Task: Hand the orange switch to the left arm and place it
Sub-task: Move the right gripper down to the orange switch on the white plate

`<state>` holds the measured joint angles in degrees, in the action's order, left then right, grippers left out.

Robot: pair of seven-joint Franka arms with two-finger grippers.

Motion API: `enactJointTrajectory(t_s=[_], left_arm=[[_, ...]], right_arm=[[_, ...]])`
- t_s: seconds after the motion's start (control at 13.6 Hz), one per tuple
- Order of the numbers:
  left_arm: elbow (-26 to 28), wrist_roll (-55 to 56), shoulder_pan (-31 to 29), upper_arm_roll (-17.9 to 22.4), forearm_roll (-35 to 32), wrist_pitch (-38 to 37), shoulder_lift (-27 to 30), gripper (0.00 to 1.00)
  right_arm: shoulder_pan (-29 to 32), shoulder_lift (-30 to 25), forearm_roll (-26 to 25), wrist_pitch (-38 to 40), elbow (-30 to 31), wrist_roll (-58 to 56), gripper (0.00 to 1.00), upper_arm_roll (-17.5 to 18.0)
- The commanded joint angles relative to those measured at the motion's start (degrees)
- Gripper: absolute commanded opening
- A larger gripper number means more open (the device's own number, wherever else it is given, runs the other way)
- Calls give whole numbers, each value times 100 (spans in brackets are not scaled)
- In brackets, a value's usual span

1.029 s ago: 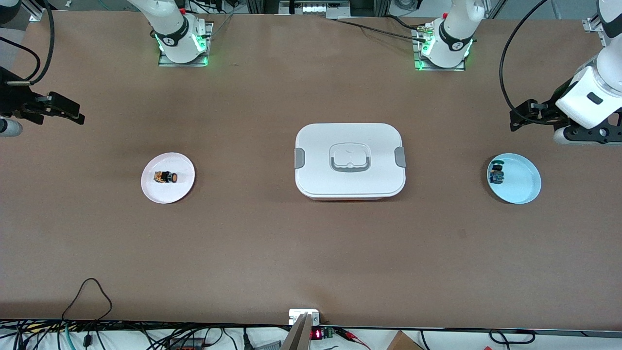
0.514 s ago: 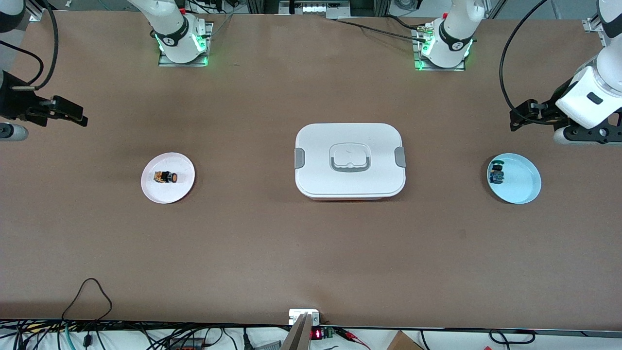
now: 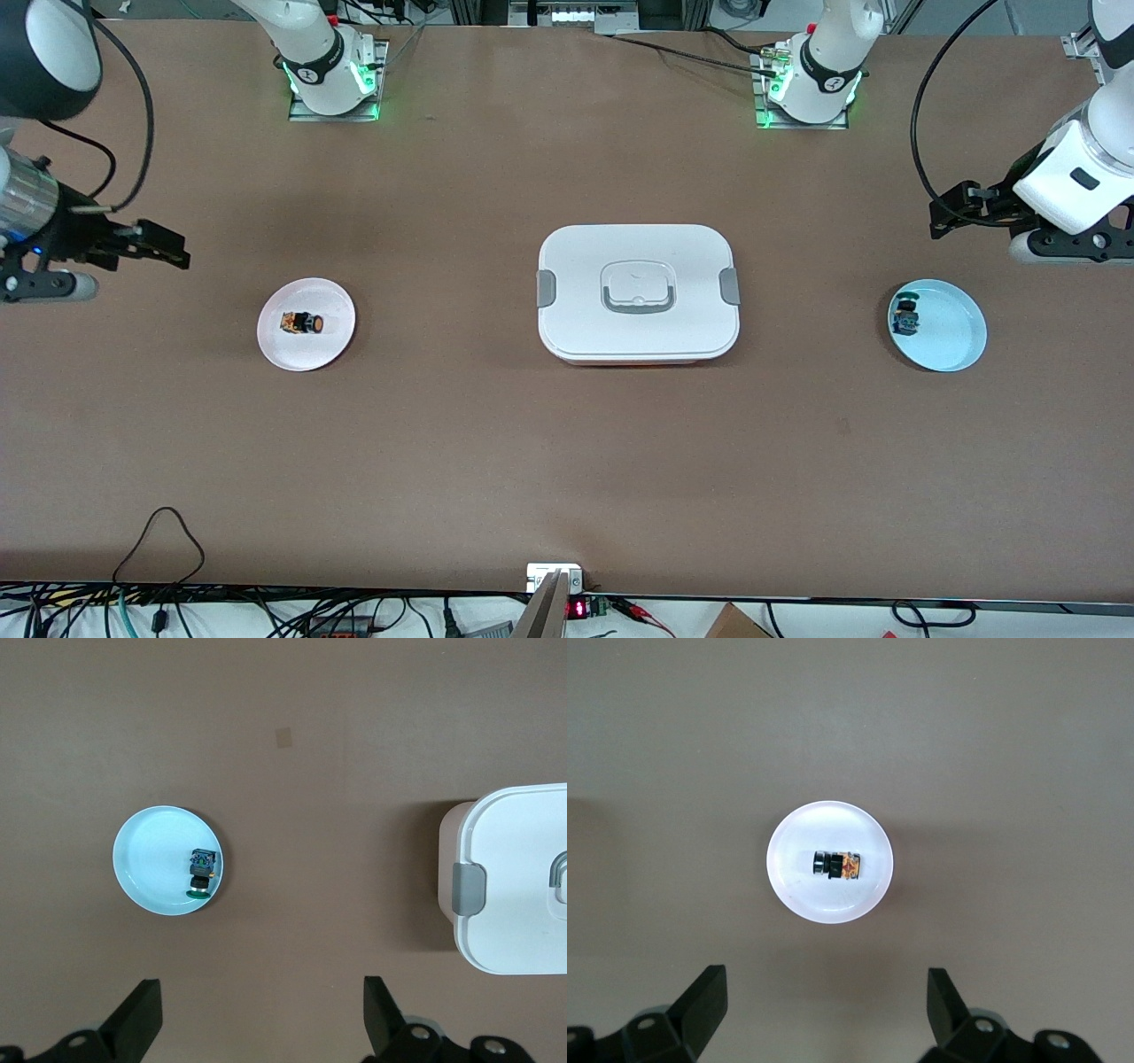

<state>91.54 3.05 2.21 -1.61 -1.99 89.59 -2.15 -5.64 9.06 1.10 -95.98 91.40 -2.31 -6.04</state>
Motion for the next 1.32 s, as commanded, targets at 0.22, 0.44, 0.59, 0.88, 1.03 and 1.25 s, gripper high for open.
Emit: enactJointTrajectory(t_s=[0.22, 0.44, 0.59, 0.88, 1.03, 1.25], left_arm=[[-58, 29, 25, 11, -21, -109, 48, 100], [-58, 29, 25, 11, -21, -109, 48, 100], [-58, 29, 25, 11, -21, -117, 48, 100], [-58, 29, 25, 11, -21, -118, 48, 100], [-58, 29, 25, 11, -21, -118, 48, 100], [-58, 29, 25, 11, -21, -118, 48, 100]], right_arm=[[-52, 351, -40, -744, 429, 72, 100, -11], [-60, 386, 57, -1806, 1324, 99, 100, -11], [-87, 377, 57, -2414, 1862, 99, 100, -3], [-157, 482, 48, -3337, 2565, 73, 100, -3], [-166, 657, 48, -3663, 2707, 64, 100, -3], [-166, 965, 57, -3840, 2725, 47, 100, -3]])
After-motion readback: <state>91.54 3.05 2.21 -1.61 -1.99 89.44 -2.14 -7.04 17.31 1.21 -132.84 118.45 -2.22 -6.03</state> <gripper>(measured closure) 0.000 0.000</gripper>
